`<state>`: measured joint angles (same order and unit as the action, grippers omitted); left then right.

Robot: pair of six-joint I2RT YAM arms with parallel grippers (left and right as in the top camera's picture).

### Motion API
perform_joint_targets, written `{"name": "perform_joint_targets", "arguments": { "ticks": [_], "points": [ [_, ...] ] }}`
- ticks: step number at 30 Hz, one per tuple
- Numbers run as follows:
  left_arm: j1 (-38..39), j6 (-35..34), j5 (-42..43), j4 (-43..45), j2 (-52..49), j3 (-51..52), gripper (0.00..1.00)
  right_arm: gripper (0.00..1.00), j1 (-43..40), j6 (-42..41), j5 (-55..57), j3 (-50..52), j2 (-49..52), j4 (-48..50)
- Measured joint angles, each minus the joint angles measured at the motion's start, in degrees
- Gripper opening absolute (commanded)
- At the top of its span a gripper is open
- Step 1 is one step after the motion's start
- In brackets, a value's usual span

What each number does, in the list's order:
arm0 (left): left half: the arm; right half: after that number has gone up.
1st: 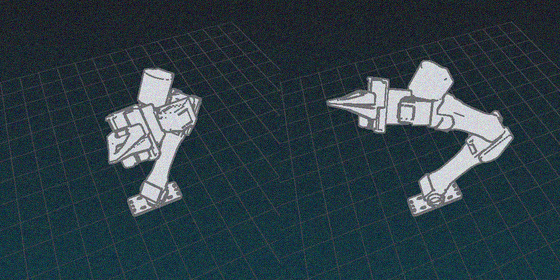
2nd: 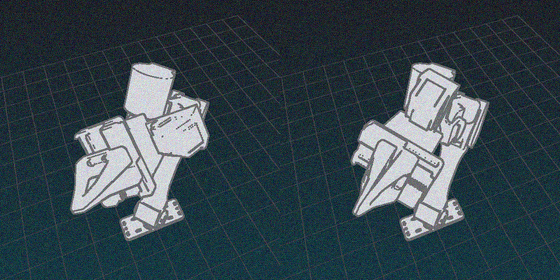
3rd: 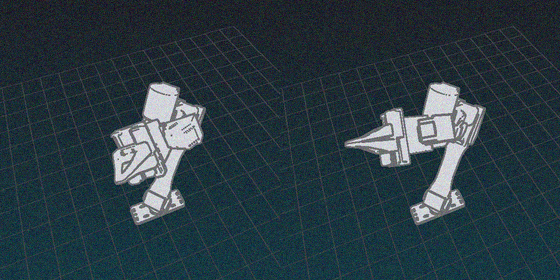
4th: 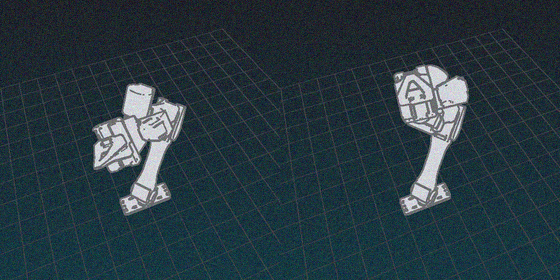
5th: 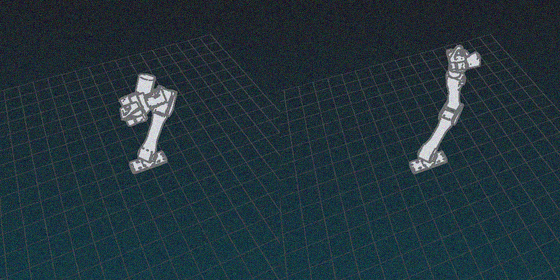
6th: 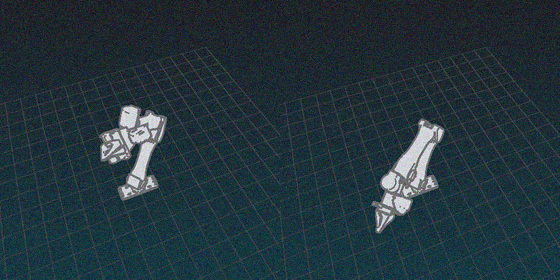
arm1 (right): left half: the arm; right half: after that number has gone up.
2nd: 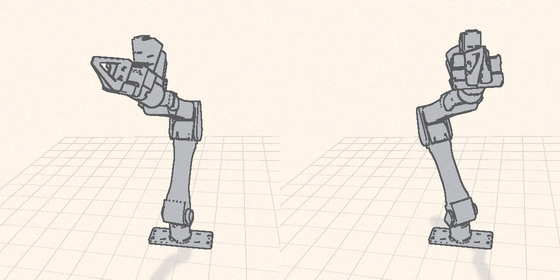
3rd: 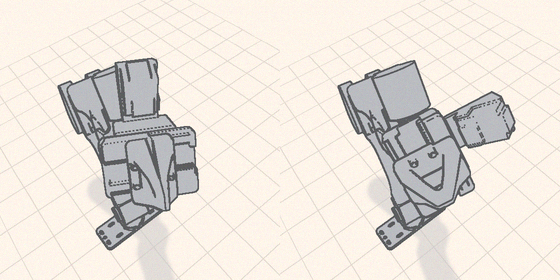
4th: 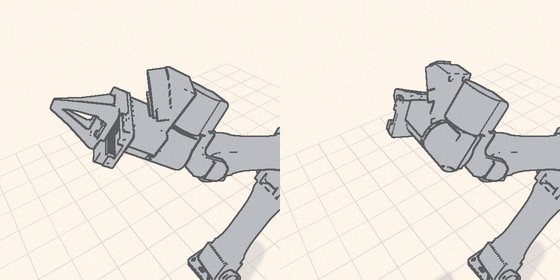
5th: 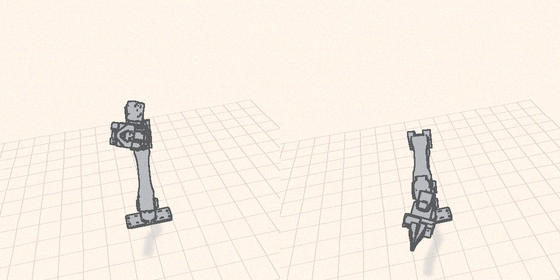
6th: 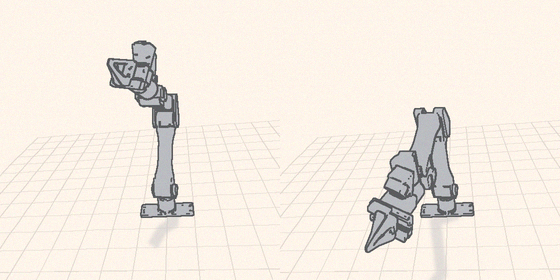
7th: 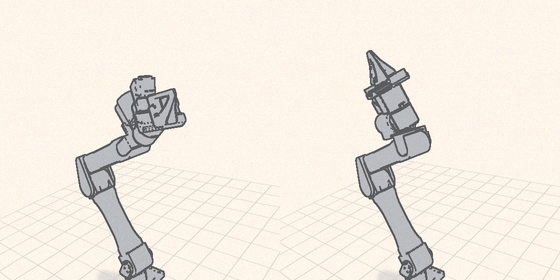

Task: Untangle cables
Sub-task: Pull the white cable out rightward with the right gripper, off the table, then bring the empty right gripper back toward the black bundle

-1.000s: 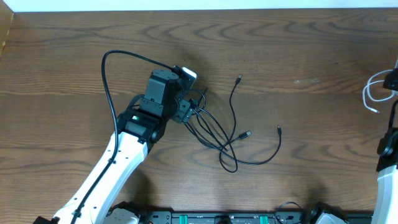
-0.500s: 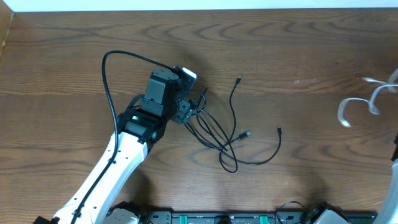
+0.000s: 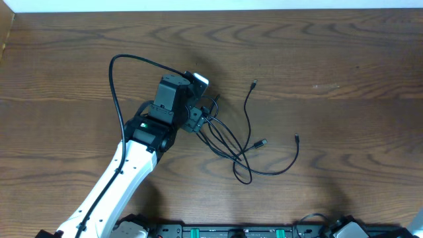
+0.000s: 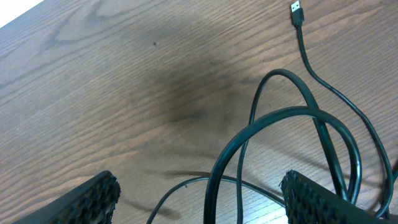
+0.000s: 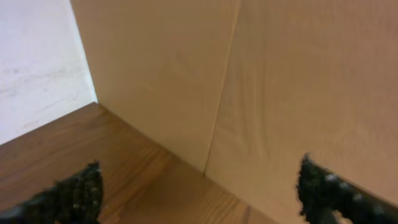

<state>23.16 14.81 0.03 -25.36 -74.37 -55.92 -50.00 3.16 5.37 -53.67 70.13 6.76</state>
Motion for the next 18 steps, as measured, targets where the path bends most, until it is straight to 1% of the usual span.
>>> {"name": "perform_joint_targets", "arguments": {
  "ticks": [5,8,10,13,16,18],
  "points": [
    [0.00,0.00,0.00,-0.02,0.00,0.00,0.83,0.99,-0.09,-1.07,-2.03,0.00,0.13,-0.70],
    [0.00,0.00,0.00,-0.07,0.00,0.00,0.83,0.99,-0.09,-1.31,-6.36,0.00,0.13,-2.01],
    [0.00,0.00,0.02,-0.09,0.00,0.00,0.83,0.97,-0.13,-1.33,-11.54,0.00,0.13,-2.86],
    [0.00,0.00,0.96,-0.07,0.00,0.00,0.83,0.96,-0.11,-1.62,-22.73,0.00,0.15,-3.45],
    [0.00,0.00,2.08,-0.07,0.00,0.00,0.83,0.97,0.94,-2.80,-34.77,0.00,0.17,-4.57],
    [0.00,0.00,2.71,-0.09,0.00,0.00,0.83,0.98,2.49,-3.17,-40.81,0.00,0.17,-5.55]
  ]
}}
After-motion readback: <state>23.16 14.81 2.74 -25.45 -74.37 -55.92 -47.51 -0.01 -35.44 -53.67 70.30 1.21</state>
